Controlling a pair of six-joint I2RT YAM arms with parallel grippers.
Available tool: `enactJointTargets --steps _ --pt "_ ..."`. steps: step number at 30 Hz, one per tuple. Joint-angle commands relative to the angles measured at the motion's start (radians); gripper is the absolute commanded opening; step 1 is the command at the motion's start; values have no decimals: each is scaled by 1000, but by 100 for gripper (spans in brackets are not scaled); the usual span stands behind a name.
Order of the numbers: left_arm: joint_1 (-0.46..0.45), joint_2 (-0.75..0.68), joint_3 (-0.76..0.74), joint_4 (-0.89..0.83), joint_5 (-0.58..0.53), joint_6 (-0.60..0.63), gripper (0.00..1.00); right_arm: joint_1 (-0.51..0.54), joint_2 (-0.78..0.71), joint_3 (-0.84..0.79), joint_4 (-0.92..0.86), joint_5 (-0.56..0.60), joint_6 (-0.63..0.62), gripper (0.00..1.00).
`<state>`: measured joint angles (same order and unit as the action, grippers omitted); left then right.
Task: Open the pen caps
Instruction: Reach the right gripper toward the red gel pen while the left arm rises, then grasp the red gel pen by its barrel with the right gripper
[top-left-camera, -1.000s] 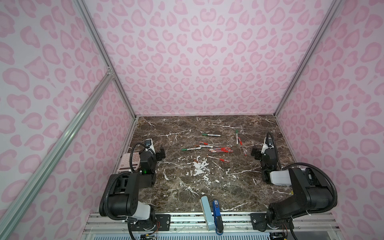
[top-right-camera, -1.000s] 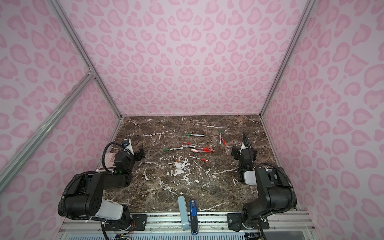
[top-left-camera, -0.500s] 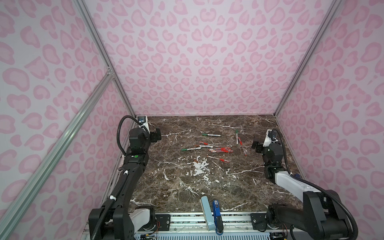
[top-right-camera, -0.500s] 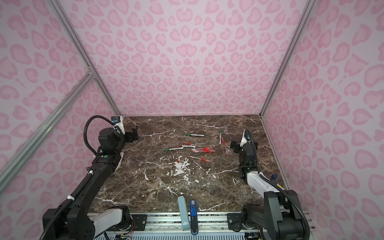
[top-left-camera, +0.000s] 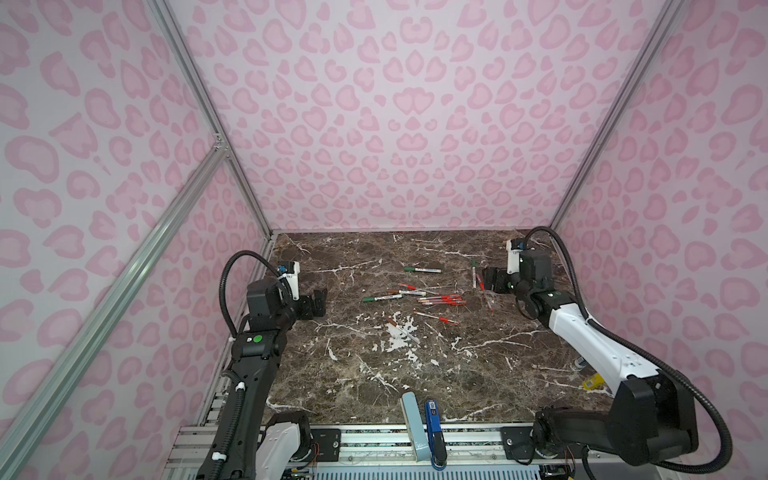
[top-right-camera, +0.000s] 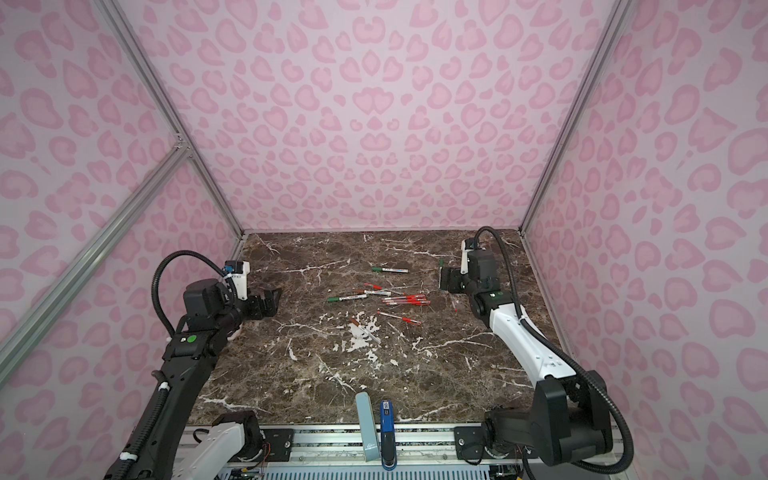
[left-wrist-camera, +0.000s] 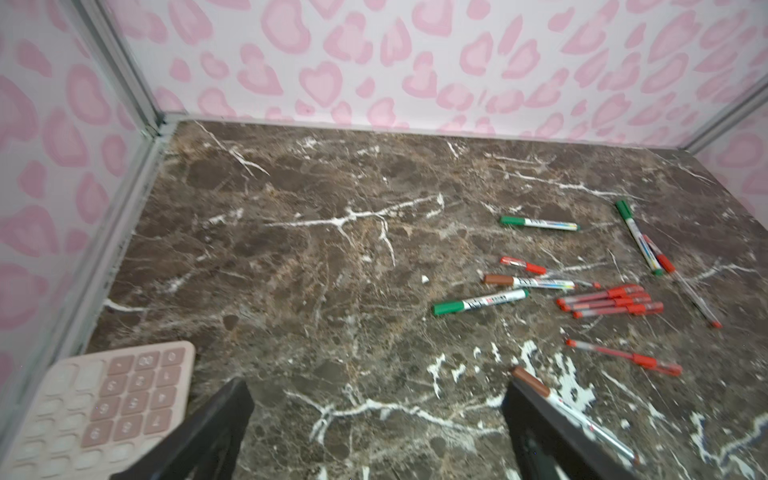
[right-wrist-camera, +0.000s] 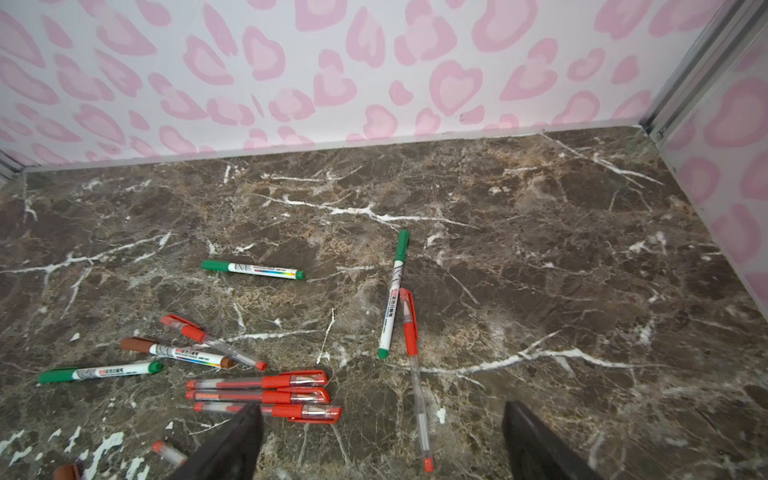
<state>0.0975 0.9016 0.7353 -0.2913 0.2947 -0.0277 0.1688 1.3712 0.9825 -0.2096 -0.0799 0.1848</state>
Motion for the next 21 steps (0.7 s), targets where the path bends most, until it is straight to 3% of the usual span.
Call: enactJointTargets --steps 1,12,21 --pt "8 -25 -36 70 64 -2 97 3 93 85 -193 0 -31 84" --pt "10 -6 -46 102 88 -18 97 -4 467 339 -415 -1 -85 60" --pt "10 -12 -28 81 79 -24 97 -19 620 445 -491 23 -94 42"
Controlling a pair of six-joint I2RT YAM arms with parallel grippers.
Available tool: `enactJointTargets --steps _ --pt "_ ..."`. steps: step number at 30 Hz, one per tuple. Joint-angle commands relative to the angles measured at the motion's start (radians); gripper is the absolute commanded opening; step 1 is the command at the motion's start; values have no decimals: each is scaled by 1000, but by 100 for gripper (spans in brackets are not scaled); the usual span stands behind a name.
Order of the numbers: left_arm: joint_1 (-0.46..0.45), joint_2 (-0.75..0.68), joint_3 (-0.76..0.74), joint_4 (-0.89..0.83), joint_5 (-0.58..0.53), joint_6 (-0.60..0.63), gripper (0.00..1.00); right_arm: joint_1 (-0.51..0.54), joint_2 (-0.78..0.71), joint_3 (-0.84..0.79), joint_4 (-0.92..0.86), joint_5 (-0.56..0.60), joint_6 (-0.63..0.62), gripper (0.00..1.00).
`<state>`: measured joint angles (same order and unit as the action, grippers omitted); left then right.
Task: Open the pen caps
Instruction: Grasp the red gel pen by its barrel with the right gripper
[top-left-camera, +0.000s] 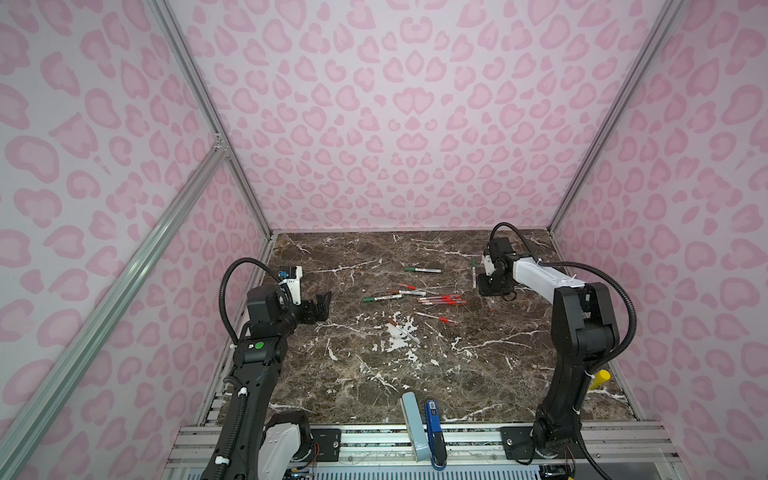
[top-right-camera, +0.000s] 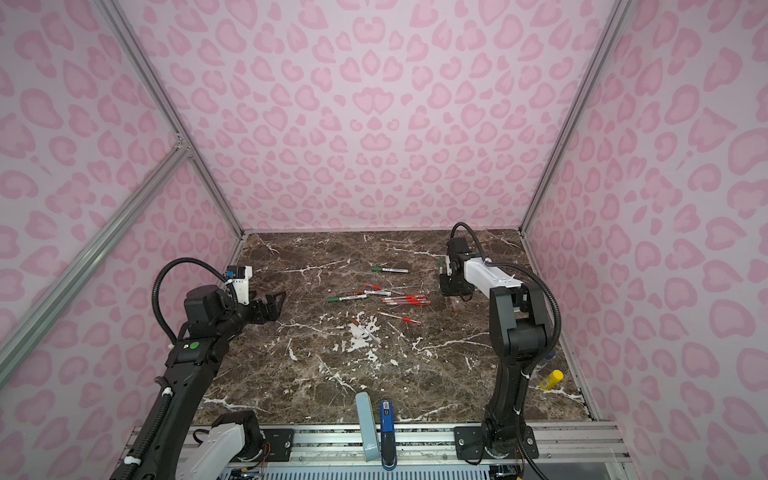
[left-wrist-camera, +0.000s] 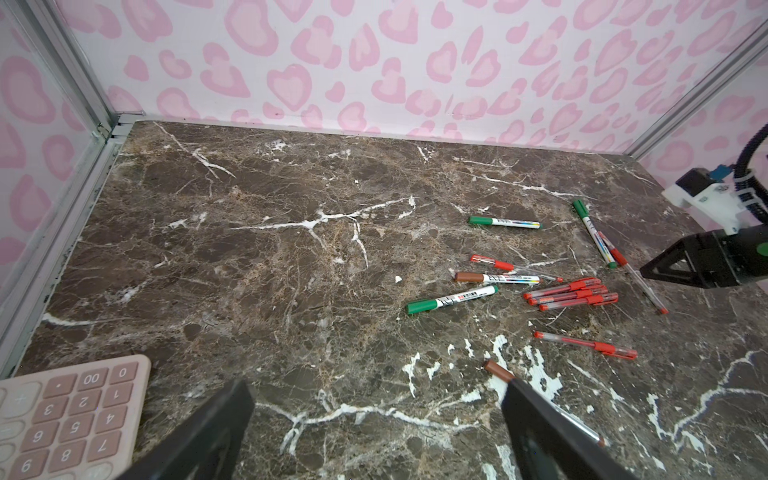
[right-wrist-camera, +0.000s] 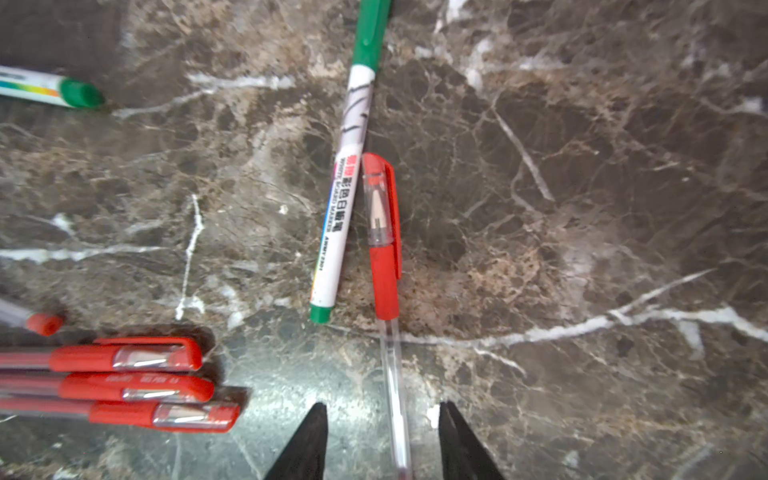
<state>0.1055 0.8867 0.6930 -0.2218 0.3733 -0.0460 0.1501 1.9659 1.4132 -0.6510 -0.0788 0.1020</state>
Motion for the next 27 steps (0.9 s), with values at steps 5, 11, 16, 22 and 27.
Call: enactJointTargets --steps 5,11,16,22,27 --pt "2 -2 8 18 18 -11 97 -6 83 49 -52 16 -25 37" --pt "-1 -3 14 16 14 -15 97 -15 143 64 -58 3 -30 25" --pt "0 13 34 -1 26 -14 97 -36 152 89 -68 -25 -18 11" --pt "-10 27 59 -18 36 -18 99 -52 71 23 -64 -42 -4 5" --pt "-30 27 69 -24 103 -22 99 -42 -92 -98 -14 -81 13 5"
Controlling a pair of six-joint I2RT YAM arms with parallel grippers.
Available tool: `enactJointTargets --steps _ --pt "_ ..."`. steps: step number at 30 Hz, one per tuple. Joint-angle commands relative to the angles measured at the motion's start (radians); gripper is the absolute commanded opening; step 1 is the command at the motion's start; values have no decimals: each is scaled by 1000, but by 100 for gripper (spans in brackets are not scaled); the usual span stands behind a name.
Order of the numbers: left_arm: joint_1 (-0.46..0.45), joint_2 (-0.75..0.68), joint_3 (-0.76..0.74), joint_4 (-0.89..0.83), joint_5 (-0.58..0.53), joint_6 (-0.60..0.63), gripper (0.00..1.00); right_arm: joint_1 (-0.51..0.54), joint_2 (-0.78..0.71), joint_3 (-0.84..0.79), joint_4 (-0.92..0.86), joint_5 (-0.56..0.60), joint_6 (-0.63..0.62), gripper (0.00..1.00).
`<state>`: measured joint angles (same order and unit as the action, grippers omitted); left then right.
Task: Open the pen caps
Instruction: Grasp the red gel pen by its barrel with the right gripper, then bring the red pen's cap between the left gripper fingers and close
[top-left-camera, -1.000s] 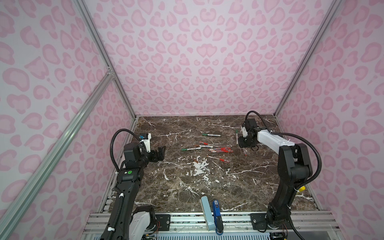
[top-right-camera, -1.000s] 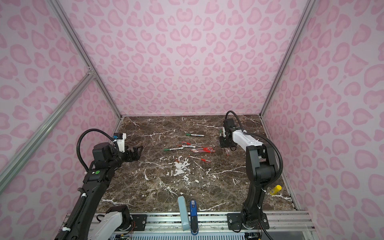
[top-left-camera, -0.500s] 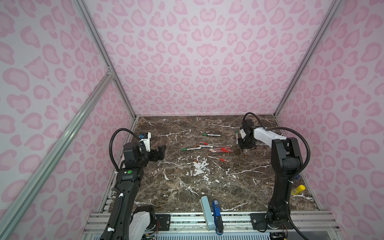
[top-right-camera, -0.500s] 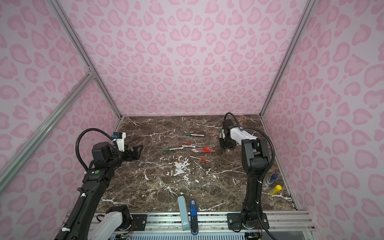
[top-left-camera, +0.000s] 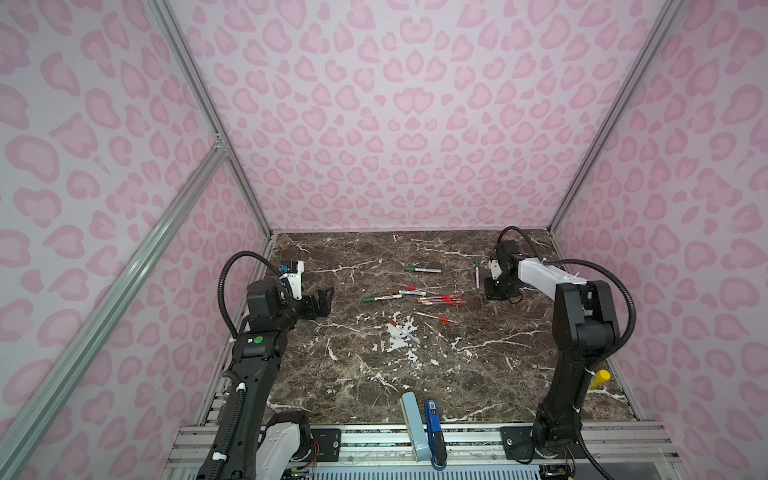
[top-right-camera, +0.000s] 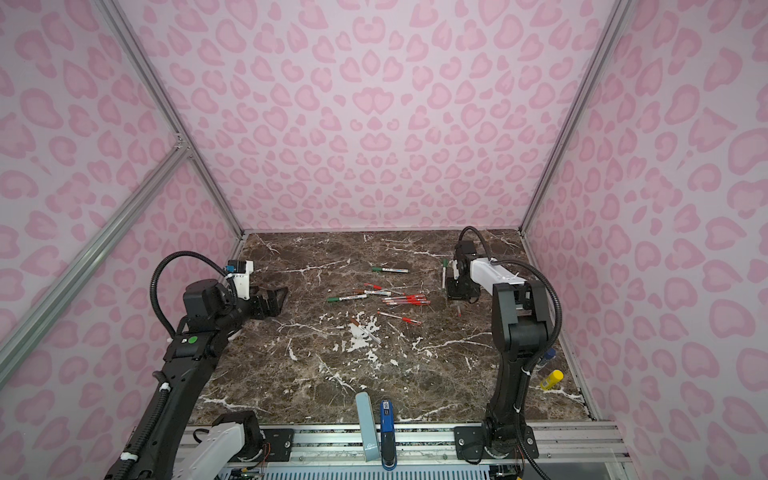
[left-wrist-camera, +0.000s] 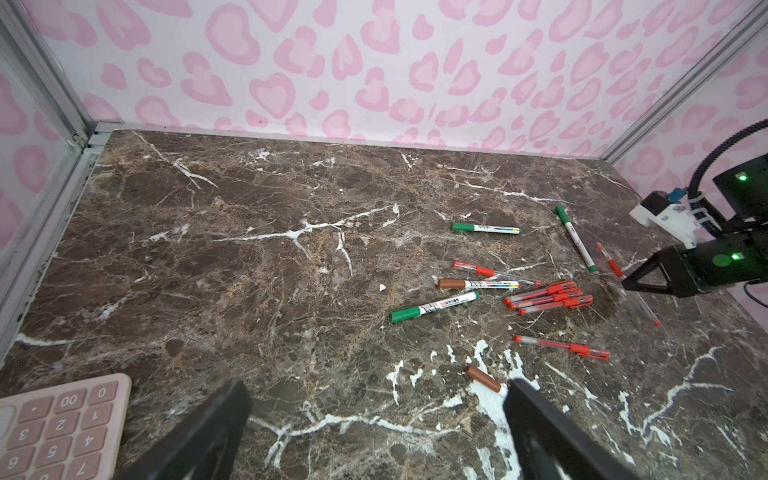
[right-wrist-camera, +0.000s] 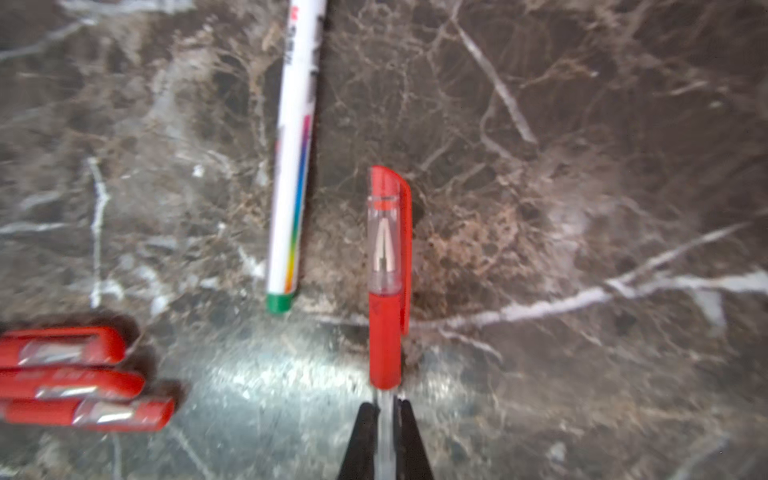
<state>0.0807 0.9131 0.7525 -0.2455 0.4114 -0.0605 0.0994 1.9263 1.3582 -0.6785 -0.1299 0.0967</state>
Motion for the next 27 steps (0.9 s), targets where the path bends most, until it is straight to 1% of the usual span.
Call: enactJointTargets --steps 1,4,6,9,11,13,16,19,21,24,27 --pt "-5 5 11 -2 95 -14 99 18 -85 -66 19 -33 27 5" --pt "-11 15 12 5 185 -40 99 73 -209 -157 68 -65 51 5" --pt "-27 15 7 21 236 -51 99 134 -299 -229 127 -70 81 5" --pt "-36 31 5 42 310 -94 99 235 -395 -296 195 -81 135 5" --pt "-46 39 10 53 326 -123 99 315 -449 -322 236 -72 162 5" --pt "-74 45 16 55 327 -124 98 394 -488 -351 300 -54 194 5" --pt "-110 78 39 39 351 -126 99 491 -509 -374 399 -52 251 3" --pt "-141 120 64 57 375 -170 100 586 -518 -367 439 -5 267 3" --pt "-159 138 64 96 388 -211 98 649 -512 -360 478 23 268 3" --pt "-177 168 59 146 407 -271 94 723 -478 -332 516 29 279 2" --pt "-212 201 85 142 396 -263 89 797 -435 -286 516 56 282 2"
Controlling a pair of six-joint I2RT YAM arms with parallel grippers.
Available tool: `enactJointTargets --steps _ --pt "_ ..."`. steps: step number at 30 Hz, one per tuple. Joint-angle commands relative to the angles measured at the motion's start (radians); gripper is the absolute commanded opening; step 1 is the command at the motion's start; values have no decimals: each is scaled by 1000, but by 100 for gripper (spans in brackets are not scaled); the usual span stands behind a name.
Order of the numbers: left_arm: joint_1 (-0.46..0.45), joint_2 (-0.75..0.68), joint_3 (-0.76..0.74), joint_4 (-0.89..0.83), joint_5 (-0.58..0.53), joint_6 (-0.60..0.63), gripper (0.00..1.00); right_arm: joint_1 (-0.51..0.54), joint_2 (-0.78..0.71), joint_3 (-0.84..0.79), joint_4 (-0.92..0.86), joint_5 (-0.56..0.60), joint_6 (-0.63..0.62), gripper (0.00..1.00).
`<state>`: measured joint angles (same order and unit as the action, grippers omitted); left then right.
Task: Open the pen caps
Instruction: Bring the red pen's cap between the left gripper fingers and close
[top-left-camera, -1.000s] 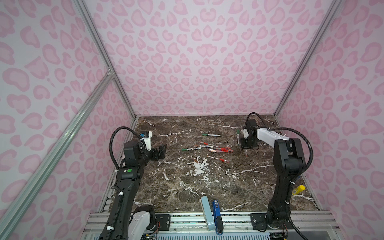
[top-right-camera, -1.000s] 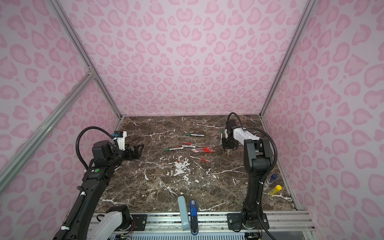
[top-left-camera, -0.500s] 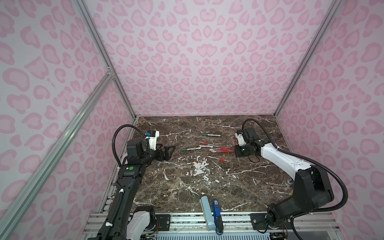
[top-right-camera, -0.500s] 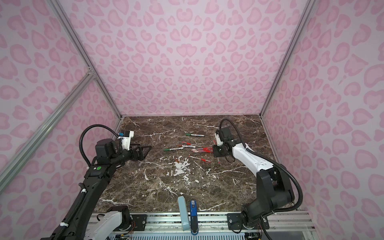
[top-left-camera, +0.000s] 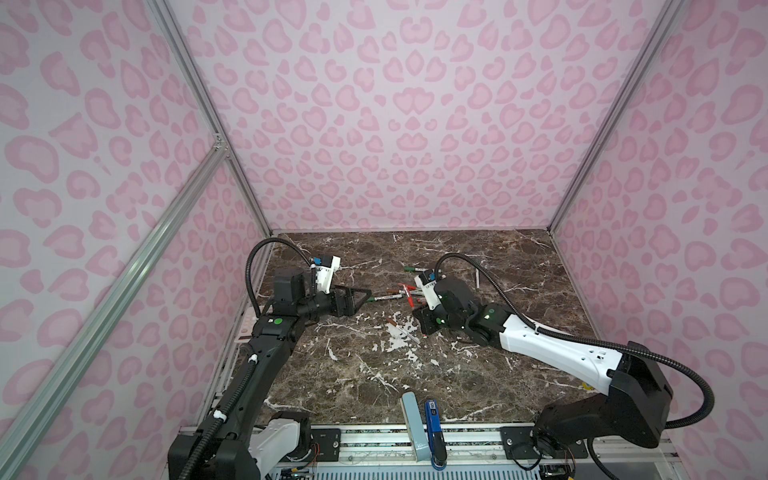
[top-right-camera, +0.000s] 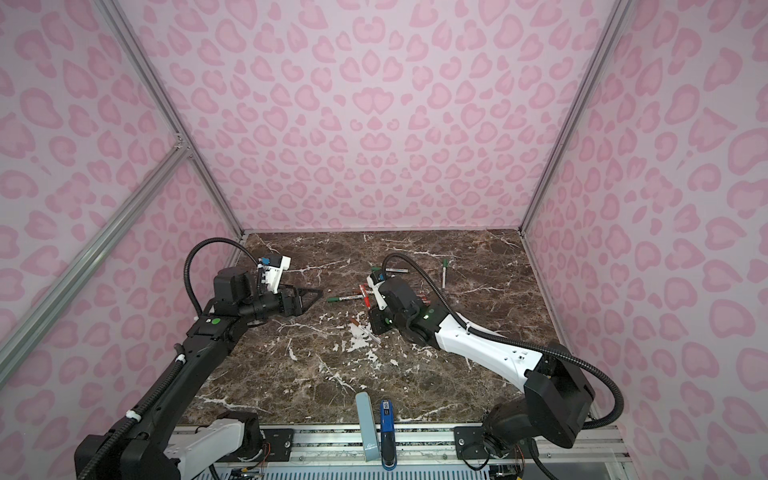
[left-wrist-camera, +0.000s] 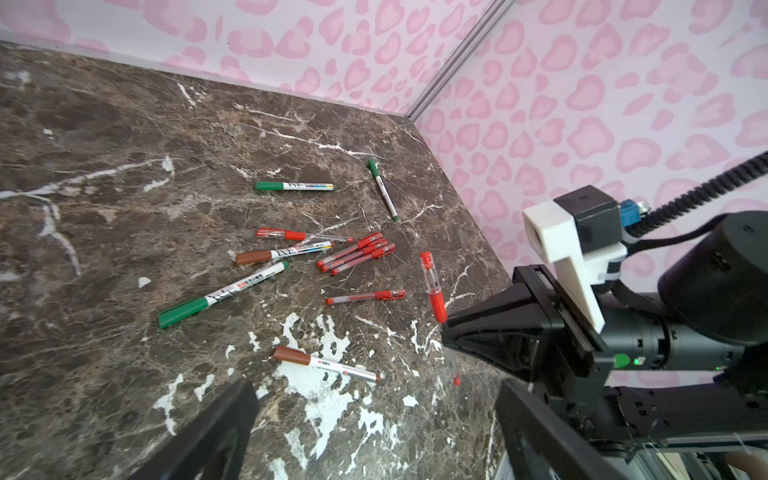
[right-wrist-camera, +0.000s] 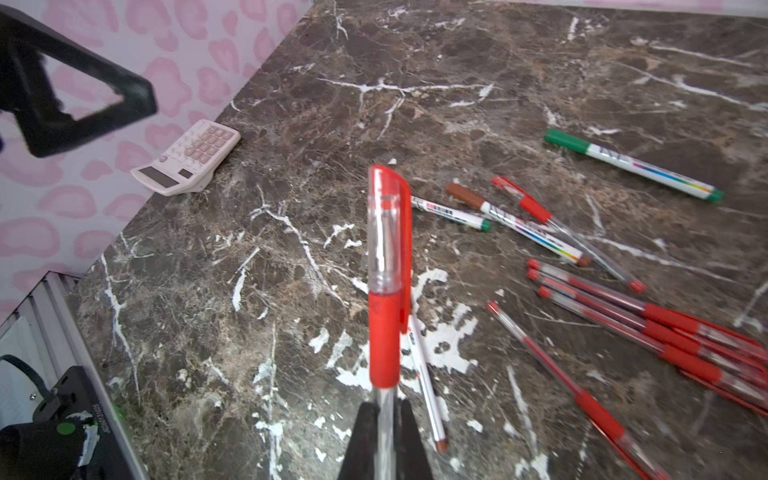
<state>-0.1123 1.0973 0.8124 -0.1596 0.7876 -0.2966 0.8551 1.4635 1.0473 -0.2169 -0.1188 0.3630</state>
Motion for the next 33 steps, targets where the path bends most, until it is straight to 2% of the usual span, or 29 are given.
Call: enactJointTargets --steps 1,4,10,21,25,28,33 --pt "-33 23 34 51 15 -15 89 60 40 37 55 55 17 1" --pt "-49 44 46 63 9 -30 86 103 93 86 57 48 22 1" --pt "-79 75 53 76 -7 -52 74 156 146 153 51 64 -1 1" --pt "-80 72 35 66 -21 -62 33 173 166 200 29 77 -1 1" --pt "-82 65 10 100 -24 -73 29 173 170 208 32 70 -11 1" --pt "-82 64 19 69 -30 -59 14 177 173 225 18 77 -13 1" --pt "-82 53 9 84 -39 -73 4 177 176 220 20 77 -18 3"
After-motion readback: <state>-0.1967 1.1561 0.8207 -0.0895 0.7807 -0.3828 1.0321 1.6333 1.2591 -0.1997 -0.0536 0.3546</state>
